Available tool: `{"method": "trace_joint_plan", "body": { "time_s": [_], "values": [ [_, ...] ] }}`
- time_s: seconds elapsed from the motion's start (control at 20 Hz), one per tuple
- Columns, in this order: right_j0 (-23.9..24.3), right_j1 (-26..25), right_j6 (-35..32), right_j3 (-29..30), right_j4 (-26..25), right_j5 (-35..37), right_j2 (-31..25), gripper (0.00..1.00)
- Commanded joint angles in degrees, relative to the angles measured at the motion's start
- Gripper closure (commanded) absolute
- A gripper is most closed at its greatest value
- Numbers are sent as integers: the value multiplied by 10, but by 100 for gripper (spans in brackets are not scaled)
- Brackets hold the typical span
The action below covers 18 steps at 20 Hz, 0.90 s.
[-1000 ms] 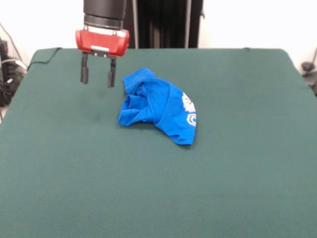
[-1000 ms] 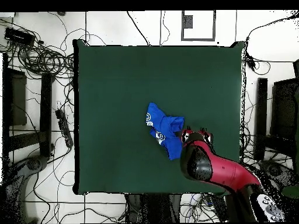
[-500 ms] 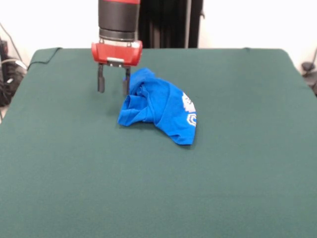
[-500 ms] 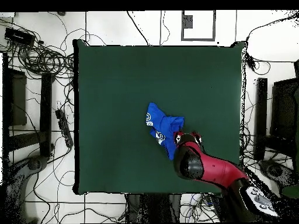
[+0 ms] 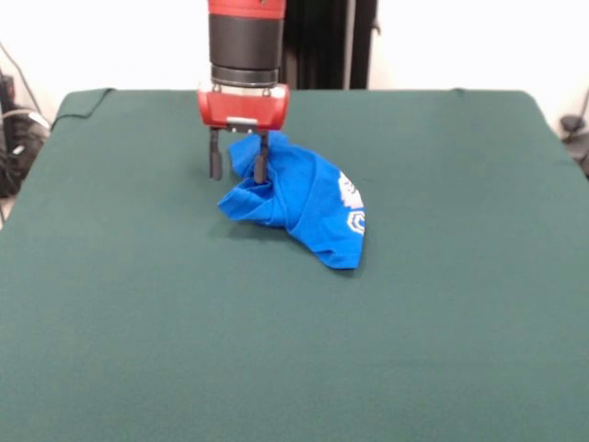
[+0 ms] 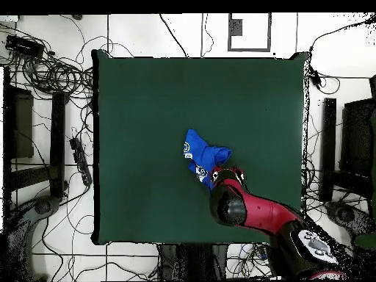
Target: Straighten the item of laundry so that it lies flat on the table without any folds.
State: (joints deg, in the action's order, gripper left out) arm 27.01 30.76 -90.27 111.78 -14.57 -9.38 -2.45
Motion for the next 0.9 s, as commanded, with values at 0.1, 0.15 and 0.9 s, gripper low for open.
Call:
{"method": "trace_joint_plan", "body": {
  "time_s": [0.1, 0.15, 0.9],
  "values": [
    [-22, -32, -159, 39, 39, -25, -77, 0],
    [-22, -33, -161, 40, 40, -27, -79, 0],
    [-16, -65, -154, 25, 38, -54, -100, 0]
  ]
}}
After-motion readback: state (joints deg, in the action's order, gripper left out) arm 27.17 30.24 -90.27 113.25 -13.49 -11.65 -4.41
